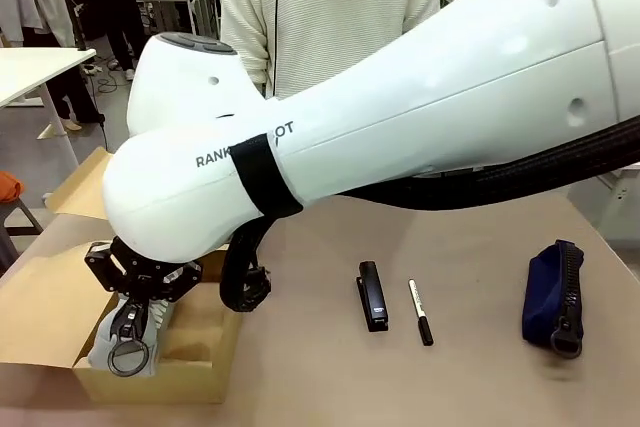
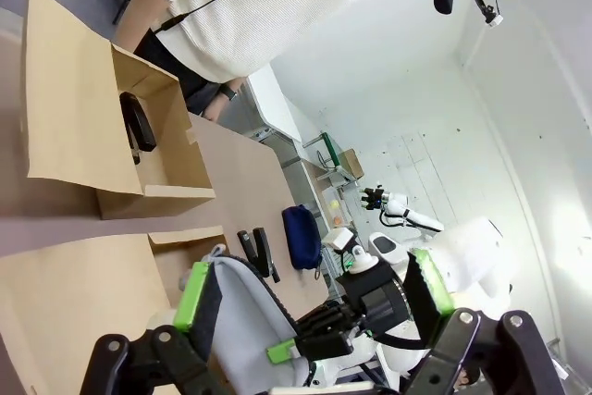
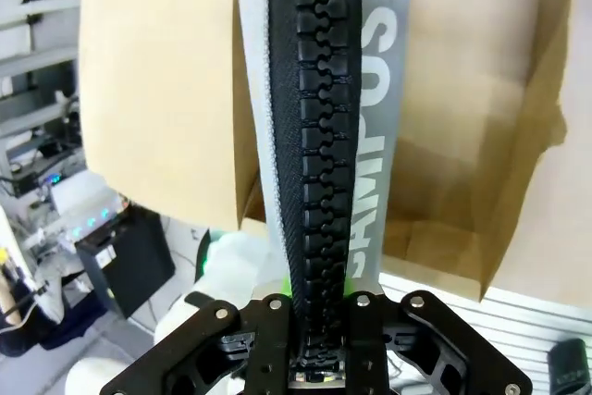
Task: Place items inside the box.
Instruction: Pick up a Pencil pouch or Stapler and place it inside the Mailer Box closest to the robot.
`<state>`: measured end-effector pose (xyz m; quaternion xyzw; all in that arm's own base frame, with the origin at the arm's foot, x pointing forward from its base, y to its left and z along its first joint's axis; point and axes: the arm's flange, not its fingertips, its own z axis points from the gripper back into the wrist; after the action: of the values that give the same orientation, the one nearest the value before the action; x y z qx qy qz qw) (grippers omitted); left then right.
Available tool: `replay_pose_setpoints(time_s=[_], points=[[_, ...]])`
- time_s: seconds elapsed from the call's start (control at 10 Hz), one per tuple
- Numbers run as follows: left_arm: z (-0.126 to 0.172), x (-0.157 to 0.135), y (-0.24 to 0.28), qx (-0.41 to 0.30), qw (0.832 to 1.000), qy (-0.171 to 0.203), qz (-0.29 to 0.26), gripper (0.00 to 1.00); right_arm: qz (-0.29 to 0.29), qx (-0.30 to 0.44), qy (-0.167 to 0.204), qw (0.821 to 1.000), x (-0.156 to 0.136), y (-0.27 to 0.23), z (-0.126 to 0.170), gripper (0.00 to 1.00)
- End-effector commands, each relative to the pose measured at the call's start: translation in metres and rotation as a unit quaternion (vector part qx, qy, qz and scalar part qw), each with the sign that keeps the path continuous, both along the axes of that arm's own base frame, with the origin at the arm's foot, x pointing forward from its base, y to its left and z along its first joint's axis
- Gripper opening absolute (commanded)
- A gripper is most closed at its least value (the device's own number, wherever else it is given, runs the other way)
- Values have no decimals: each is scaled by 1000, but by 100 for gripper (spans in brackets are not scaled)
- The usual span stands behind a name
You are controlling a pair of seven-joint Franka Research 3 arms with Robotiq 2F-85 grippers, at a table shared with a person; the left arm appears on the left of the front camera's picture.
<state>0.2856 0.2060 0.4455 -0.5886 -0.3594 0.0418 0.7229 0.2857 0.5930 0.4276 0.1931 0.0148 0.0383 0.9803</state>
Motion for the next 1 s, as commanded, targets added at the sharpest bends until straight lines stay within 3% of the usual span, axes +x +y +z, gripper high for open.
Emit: replay_pose_setpoints(time_s=[0.0, 0.3, 0.7, 0.9], points=[[1, -1, -2, -4, 1000, -15, 2, 100, -20, -1, -14, 1000, 3, 15, 1, 10], [1, -1, -2, -4, 1000, -15, 2, 100, -37, -1, 7, 999, 14, 15, -4, 10], [1, -1, -2, -4, 1000, -15, 2, 100, -63, 25, 122, 990, 36, 6, 2, 10], [1, -1, -2, -4, 1000, -15, 2, 100, -70, 42, 123, 989, 43, 1, 10, 10]])
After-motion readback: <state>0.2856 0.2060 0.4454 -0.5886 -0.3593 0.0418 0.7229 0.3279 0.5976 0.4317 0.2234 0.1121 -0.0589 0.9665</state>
